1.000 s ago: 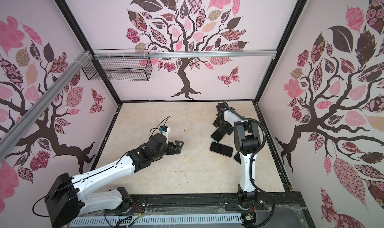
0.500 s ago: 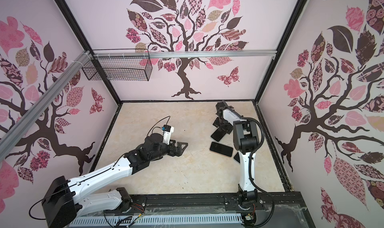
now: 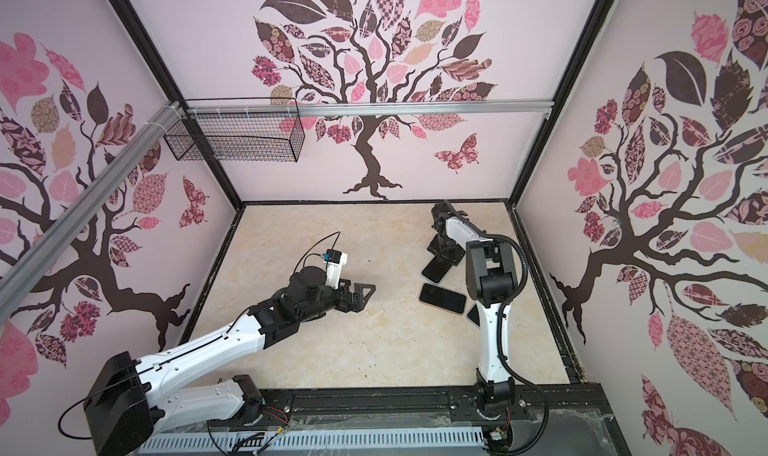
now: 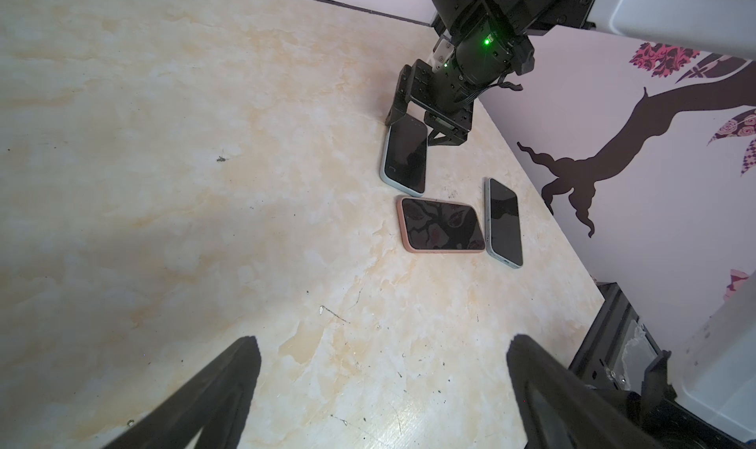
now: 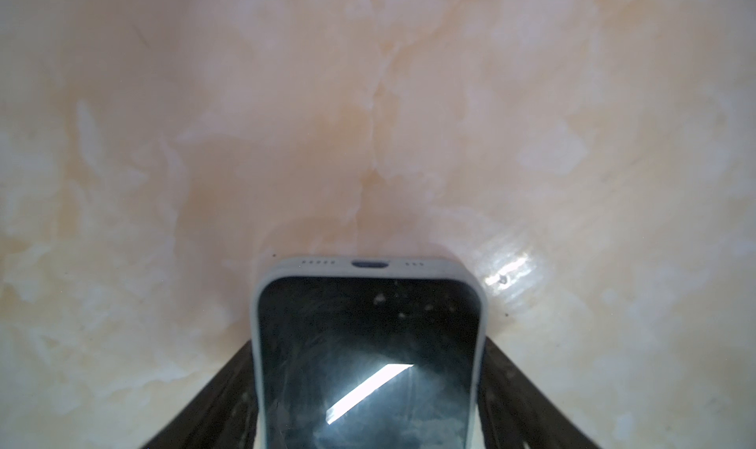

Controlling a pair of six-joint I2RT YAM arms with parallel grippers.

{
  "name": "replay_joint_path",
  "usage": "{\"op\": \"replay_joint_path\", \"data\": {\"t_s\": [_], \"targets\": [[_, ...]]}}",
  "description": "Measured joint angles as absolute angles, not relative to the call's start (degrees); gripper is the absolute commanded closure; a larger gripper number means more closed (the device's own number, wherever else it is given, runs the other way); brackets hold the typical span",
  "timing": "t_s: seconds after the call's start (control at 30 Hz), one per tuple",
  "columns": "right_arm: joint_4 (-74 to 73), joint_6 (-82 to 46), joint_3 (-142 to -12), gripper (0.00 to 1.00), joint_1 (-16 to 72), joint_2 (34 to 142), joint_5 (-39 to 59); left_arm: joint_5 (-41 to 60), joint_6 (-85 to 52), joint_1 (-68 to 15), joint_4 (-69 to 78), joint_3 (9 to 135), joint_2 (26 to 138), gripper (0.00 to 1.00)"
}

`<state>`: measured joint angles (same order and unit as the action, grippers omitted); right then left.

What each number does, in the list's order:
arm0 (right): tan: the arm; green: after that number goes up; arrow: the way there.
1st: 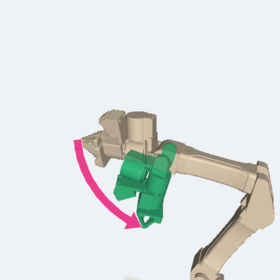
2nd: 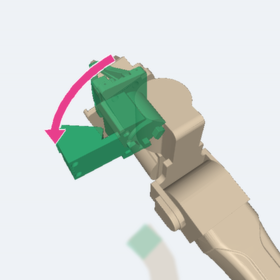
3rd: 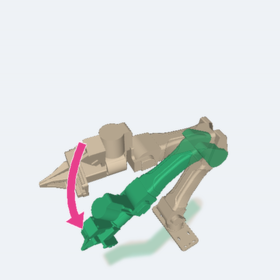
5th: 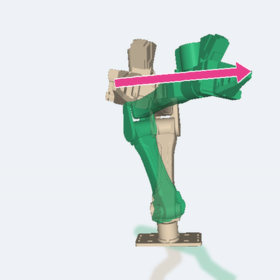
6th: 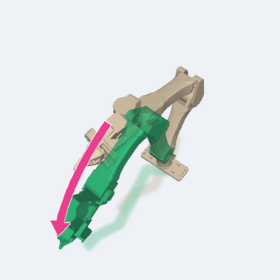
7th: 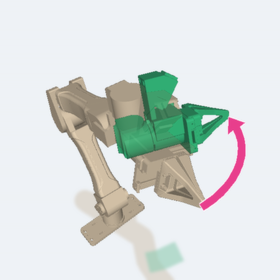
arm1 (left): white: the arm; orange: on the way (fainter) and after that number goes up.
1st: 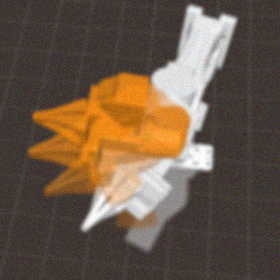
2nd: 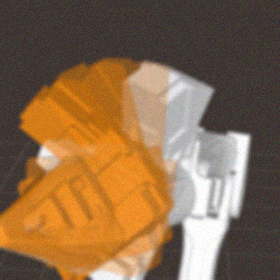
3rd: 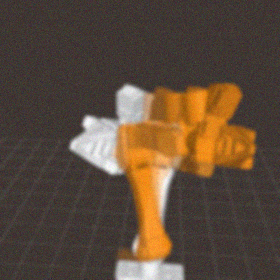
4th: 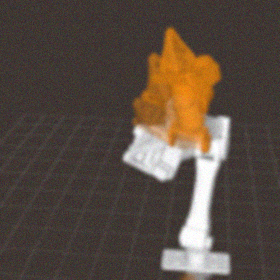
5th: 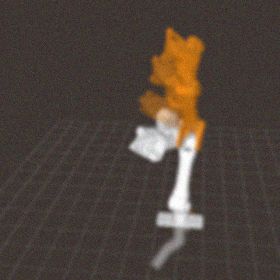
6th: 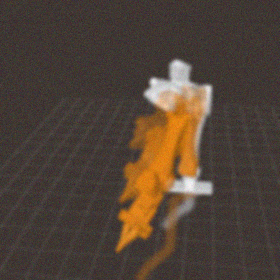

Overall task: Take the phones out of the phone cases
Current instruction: 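Lift the cased phone with the right gripper while the left gripper grasps its side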

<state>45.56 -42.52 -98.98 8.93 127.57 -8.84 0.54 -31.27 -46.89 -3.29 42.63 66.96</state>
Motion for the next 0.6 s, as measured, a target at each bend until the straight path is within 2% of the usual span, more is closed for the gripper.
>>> {"op": "replay_joint_path", "data": {"t_s": [0.3, 0.6], "targets": [[38.92, -42.48, -93.76, 0.46, 8.82, 124.09, -4.40, 0.01, -33.26, -42.98, -5.48, 42.61, 66.37, 0.02], [29.95, -43.59, -88.23, 0.50, 8.86, 120.70, 5.93, 0.34, -34.13, -39.75, -6.94, 41.74, 65.17, 0.02]]}}
